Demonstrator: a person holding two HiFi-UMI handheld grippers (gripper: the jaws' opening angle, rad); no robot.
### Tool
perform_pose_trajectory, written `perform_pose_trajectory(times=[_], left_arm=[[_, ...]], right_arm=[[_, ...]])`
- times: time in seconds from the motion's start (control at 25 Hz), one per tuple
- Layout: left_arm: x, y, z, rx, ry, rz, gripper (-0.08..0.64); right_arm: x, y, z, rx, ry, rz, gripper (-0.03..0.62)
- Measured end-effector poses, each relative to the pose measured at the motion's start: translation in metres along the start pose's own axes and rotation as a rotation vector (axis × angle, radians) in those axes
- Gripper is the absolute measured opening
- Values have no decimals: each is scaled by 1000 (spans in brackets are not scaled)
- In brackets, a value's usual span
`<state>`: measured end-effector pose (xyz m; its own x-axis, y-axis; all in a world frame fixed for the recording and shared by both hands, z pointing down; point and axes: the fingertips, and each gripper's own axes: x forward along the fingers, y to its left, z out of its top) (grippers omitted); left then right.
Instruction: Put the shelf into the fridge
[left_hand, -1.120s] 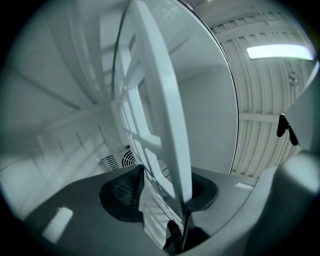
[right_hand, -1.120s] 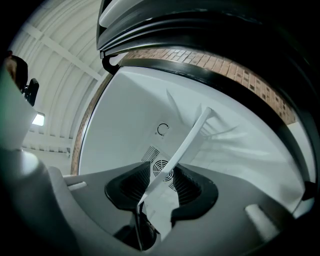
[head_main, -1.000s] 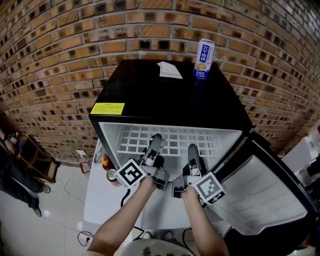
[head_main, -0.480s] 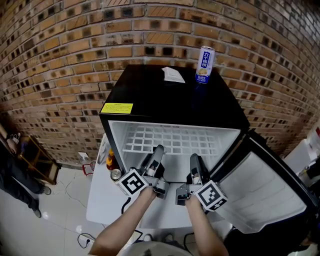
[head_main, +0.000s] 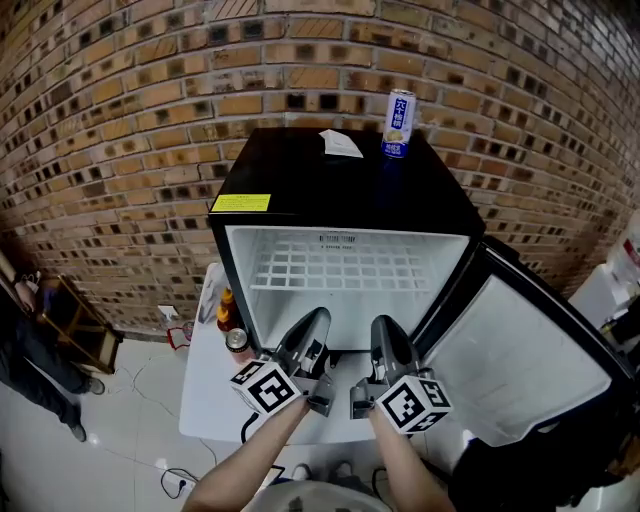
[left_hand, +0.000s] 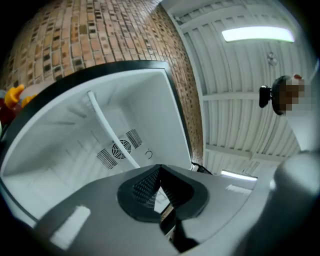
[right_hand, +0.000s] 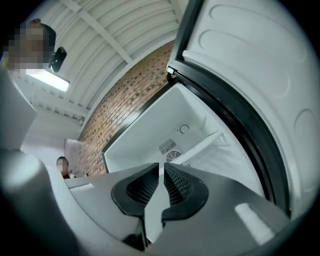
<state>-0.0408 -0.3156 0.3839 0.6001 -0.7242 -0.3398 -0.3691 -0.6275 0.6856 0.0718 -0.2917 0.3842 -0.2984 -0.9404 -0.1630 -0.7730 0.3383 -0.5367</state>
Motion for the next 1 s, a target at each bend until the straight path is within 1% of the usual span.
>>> perform_pose_trajectory(times=[0.28, 0.44, 0.56, 0.68, 0.76, 0.84, 1.0], left_arm=[[-30, -41, 4, 236, 31, 4, 0], [-47, -50, 2, 341, 52, 38, 0], [-57, -54, -1, 445, 80, 79, 0], [-64, -64, -5, 544, 89, 92, 0], [-67, -69, -5, 585, 85, 100, 0], [-70, -72, -3, 609, 75, 113, 0], [-71, -74, -2, 614, 65, 115, 0]], right_arm=[[-25, 40, -1, -177, -4, 29, 21], [-38, 62, -3, -294, 0, 42, 20], [-45, 80, -3, -398, 9, 55, 20], [-52, 93, -4, -474, 15, 62, 20], [-56, 97, -5, -499, 17, 59, 15], [-59, 98, -8, -511, 20, 57, 8], [-61, 100, -11, -533, 25, 59, 2]])
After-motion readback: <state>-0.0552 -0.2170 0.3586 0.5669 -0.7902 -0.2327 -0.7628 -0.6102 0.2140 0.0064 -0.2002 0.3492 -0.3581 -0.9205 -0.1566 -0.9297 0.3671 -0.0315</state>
